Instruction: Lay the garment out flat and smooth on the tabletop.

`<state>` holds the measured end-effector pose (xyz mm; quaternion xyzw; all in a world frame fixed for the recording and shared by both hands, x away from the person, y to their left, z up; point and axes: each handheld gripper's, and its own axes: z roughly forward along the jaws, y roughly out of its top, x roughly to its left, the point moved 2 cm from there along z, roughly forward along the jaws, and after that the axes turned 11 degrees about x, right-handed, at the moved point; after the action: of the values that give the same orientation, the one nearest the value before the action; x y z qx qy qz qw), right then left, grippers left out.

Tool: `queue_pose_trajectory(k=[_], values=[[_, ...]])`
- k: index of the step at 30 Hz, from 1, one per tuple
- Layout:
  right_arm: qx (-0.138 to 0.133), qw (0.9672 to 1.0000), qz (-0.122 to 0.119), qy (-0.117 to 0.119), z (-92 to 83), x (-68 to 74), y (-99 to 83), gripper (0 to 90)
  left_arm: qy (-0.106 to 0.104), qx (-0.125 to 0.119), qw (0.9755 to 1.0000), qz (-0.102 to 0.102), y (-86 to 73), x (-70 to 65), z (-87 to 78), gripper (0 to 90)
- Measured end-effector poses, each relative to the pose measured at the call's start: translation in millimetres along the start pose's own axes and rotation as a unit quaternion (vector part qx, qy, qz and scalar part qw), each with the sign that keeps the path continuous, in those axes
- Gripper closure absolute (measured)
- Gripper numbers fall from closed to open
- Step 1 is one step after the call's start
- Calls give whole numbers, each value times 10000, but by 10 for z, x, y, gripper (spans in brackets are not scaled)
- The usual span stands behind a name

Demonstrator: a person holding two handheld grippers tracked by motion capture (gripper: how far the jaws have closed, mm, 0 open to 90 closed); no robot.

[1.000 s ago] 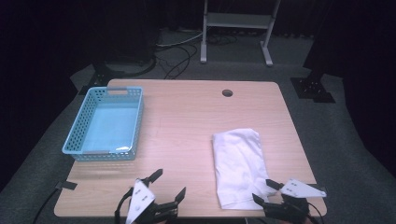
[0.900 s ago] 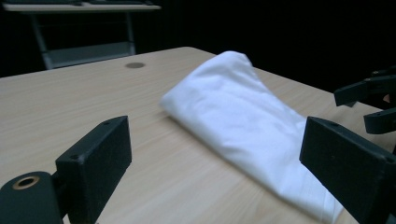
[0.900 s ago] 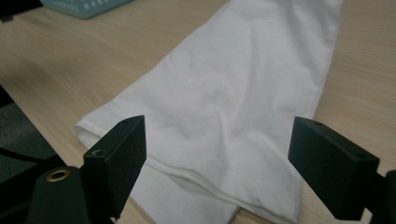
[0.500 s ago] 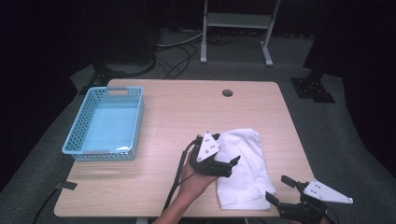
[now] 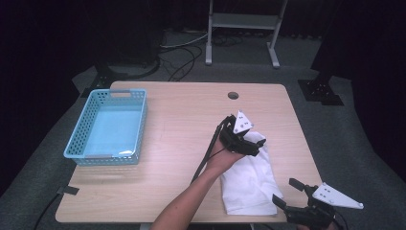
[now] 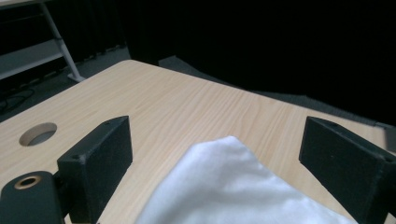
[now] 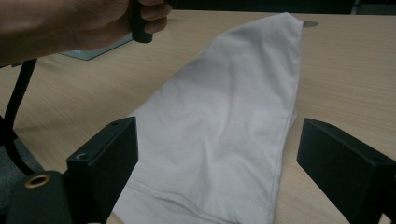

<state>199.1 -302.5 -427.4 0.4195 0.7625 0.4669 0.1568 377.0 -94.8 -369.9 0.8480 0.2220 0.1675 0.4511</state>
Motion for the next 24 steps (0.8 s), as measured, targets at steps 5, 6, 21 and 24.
queue_pose_trajectory(k=[5,6,21,24], values=[[29,10000,20,-23,5,-28,-8,119,-103,294,9987,396,103,18,231,147],[35,10000,7,-36,5,-33,-11,119,-131,327,9983,467,116,15,259,170],[175,9998,20,-69,26,-162,-75,121,-536,1072,9894,817,79,83,553,570],[215,9997,-8,-65,40,-173,-79,123,-621,1154,9875,872,60,84,540,736]])
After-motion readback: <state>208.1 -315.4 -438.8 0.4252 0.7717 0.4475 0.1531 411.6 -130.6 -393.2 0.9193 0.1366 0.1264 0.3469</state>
